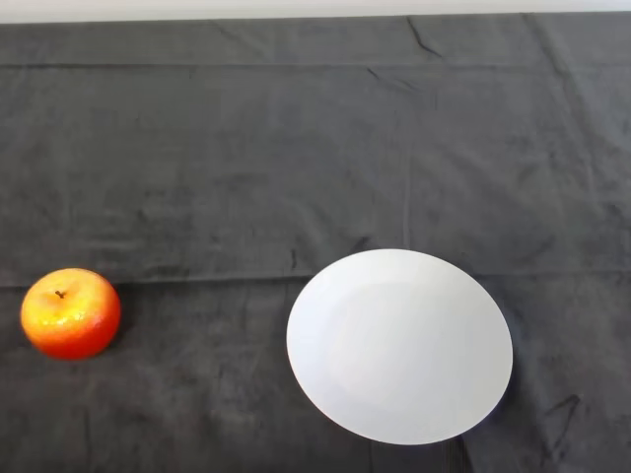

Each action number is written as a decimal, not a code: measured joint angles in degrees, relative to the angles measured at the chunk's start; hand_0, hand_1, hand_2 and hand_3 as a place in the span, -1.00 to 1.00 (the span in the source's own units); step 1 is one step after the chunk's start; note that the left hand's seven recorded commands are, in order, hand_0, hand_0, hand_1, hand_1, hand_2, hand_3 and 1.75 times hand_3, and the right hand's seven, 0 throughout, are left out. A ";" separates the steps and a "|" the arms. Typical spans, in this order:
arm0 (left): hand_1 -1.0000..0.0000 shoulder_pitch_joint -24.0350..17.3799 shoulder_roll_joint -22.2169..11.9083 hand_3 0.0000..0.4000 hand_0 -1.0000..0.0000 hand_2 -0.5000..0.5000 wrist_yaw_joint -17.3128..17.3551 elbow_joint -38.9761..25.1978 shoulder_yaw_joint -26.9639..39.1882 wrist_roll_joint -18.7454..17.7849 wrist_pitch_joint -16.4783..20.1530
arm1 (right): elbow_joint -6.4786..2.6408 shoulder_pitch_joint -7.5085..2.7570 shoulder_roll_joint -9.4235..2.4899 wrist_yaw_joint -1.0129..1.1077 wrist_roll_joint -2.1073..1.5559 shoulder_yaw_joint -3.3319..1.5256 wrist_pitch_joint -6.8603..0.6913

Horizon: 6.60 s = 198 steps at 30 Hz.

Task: Move the apple to the plate

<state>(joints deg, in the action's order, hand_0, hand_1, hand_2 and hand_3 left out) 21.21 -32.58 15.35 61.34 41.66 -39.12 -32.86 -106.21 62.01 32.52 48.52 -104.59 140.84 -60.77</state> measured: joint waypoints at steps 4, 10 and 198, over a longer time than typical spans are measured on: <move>1.00 0.00 0.00 -1.00 1.00 0.00 0.05 0.00 -0.01 0.12 0.00 | 0.00 0.00 0.00 0.00 0.00 0.00 0.00; 1.00 0.00 0.01 -1.00 1.00 0.00 0.28 0.00 -0.03 0.27 0.00 | 0.00 0.00 0.00 0.00 0.00 0.00 0.00; 1.00 6.76 18.90 -1.00 1.00 0.00 -36.60 -22.91 -93.19 20.60 -6.35 | -0.05 0.00 -0.03 0.04 0.00 0.00 -0.02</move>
<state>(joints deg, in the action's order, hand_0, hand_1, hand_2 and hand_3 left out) 27.97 -13.68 -21.25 38.43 -51.53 -18.52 -39.21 -106.26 62.01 32.50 48.56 -104.59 140.84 -60.79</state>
